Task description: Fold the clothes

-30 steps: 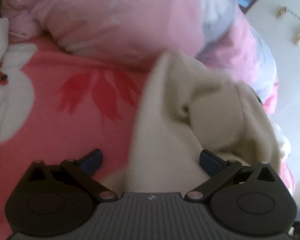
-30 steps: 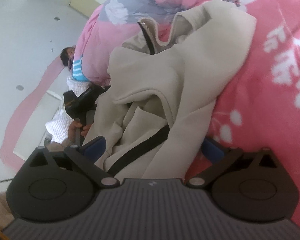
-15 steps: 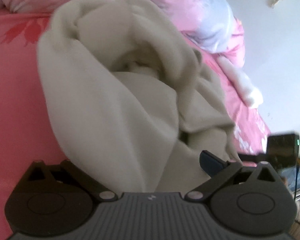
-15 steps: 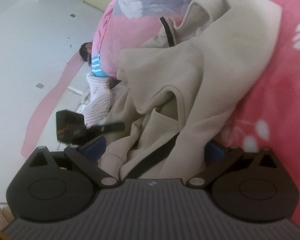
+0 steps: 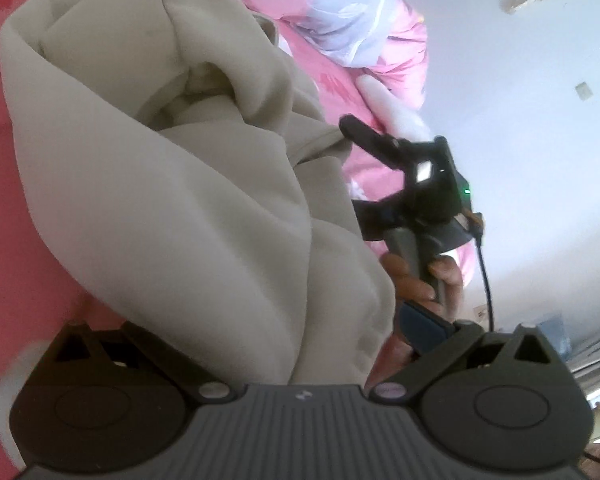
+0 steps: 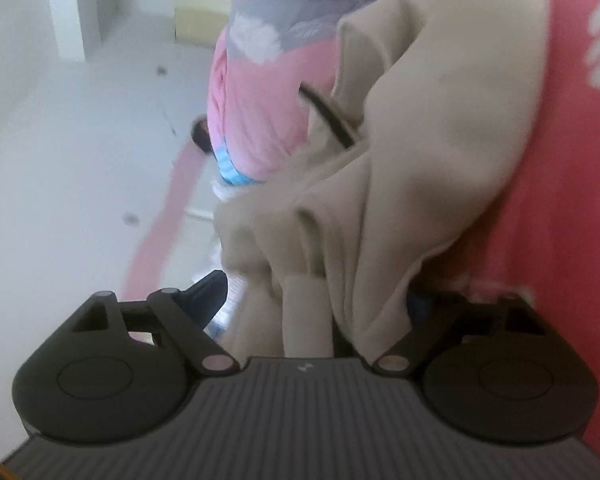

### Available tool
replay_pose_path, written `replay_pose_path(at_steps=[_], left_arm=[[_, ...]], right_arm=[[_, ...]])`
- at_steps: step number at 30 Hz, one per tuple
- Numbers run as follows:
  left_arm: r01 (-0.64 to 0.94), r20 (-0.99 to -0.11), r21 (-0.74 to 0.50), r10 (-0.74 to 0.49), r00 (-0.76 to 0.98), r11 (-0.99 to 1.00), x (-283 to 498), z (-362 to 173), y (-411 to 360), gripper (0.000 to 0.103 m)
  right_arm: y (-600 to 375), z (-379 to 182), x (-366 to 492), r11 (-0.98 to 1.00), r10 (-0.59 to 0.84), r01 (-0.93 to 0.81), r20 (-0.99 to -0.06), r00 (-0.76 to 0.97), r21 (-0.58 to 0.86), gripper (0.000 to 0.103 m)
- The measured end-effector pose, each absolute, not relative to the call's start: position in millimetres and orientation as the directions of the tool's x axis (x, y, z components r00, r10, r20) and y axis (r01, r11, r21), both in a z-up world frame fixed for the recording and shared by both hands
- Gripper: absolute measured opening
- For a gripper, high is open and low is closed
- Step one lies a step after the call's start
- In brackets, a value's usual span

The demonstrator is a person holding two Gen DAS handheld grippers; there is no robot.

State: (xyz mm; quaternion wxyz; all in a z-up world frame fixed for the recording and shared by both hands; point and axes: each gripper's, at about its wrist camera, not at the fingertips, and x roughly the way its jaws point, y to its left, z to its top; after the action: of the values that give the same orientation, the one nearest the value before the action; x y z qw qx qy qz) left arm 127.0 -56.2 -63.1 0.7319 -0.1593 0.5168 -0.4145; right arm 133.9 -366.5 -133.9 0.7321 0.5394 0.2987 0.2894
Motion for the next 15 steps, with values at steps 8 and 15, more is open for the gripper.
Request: replay_pose_path(at_steps=[8,15], left_arm=[[0.259,-0.538,-0.771,-0.813,0.225,0.582,141,-64,36,0.103],[0.225,-0.485,-0.772,-0.78,0.396,0.595,126,-54,121,0.103]], right_arm=[[-382,-136,119,0.242,0.704,-0.091,-0.11,0.702,0.966,0.086],[-386,-136,110,0.215,0.65,-0.055,-0.101,0.753,0.975,0.086]])
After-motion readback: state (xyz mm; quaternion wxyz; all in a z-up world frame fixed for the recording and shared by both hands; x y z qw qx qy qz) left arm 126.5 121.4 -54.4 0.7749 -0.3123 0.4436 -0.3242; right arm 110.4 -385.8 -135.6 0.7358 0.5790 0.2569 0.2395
